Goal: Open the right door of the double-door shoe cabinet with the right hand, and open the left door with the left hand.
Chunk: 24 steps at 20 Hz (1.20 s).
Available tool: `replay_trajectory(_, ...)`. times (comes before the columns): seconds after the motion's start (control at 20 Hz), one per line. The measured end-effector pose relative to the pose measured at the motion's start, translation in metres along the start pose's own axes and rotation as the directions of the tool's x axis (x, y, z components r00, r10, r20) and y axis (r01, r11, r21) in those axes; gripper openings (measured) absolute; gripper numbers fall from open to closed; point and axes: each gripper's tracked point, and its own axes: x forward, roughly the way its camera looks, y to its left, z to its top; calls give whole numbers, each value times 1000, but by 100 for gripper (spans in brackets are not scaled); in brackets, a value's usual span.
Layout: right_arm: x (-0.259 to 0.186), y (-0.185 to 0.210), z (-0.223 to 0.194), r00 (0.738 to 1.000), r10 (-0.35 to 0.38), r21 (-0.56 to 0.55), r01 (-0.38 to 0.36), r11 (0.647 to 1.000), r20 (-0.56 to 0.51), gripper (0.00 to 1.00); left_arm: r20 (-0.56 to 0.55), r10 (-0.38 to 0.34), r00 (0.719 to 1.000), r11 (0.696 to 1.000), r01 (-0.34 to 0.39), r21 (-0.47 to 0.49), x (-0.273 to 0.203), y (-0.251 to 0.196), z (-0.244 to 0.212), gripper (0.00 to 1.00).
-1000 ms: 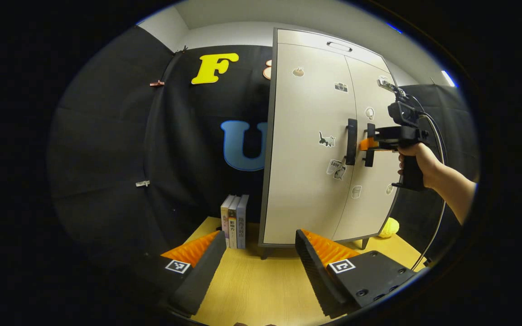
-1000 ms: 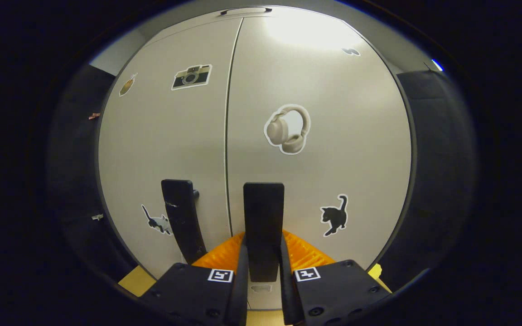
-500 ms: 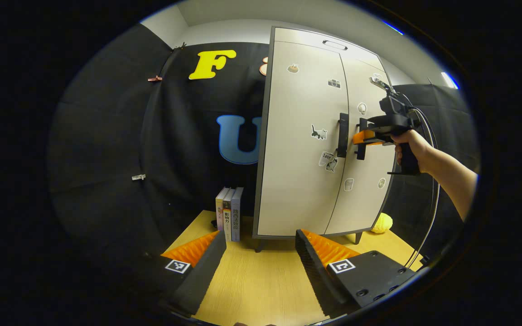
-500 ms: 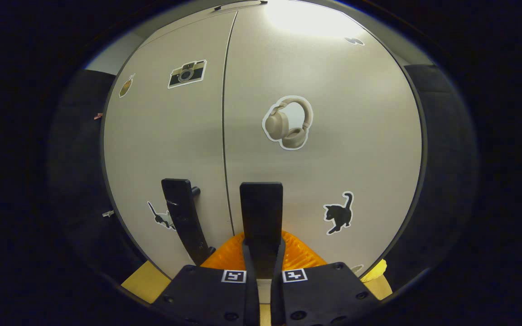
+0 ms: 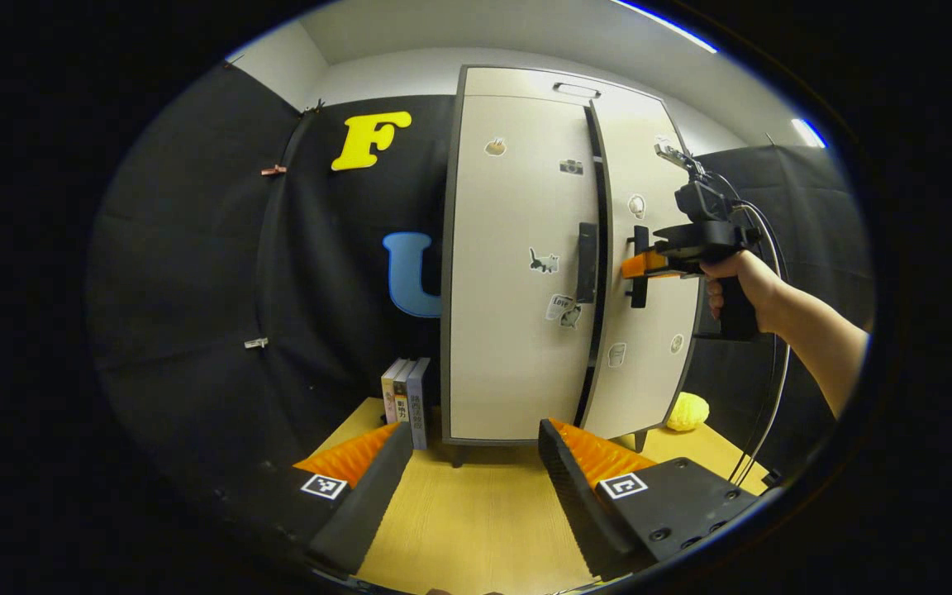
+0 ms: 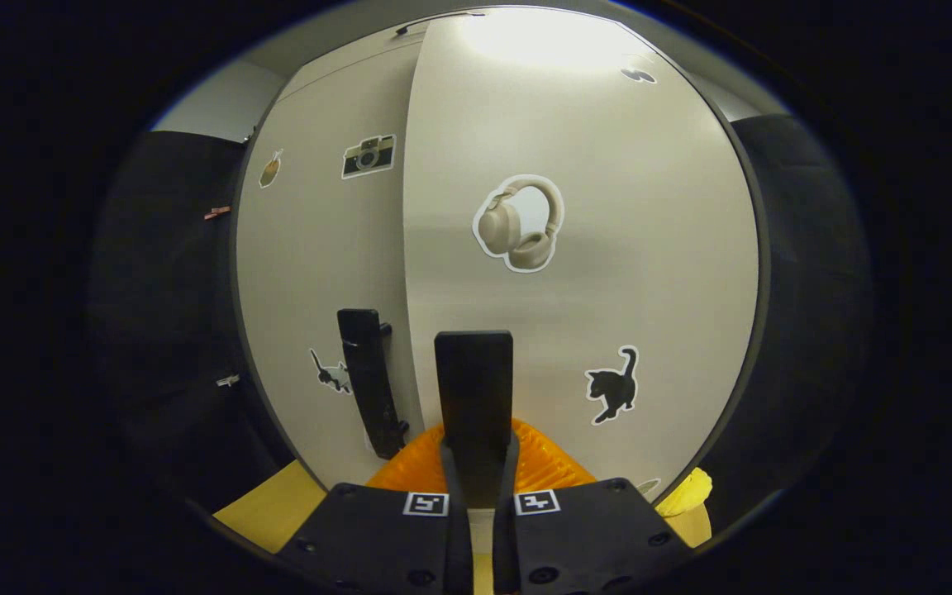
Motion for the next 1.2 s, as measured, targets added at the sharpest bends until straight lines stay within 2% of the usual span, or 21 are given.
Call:
replay_trajectory(0.35,-31,-11,4,988,153,11,-154,988,25,14,-20,71,997,997,-71,-21,-49,-87,-10,95)
replay_trajectory(0.65,-58,-34,8,975,220,16,-221,975,41,13,-4,121,993,992,-121,-33,-85,-137,-9,95)
replay_trajectory(0.85,-80,-58,6,977,205,30,-207,978,56,14,-15,122,992,991,-123,-45,-95,-158,-14,95)
replay_trajectory(1.2,-103,-105,7,991,108,53,-112,992,77,13,-36,77,996,996,-78,-33,-91,-176,-17,95)
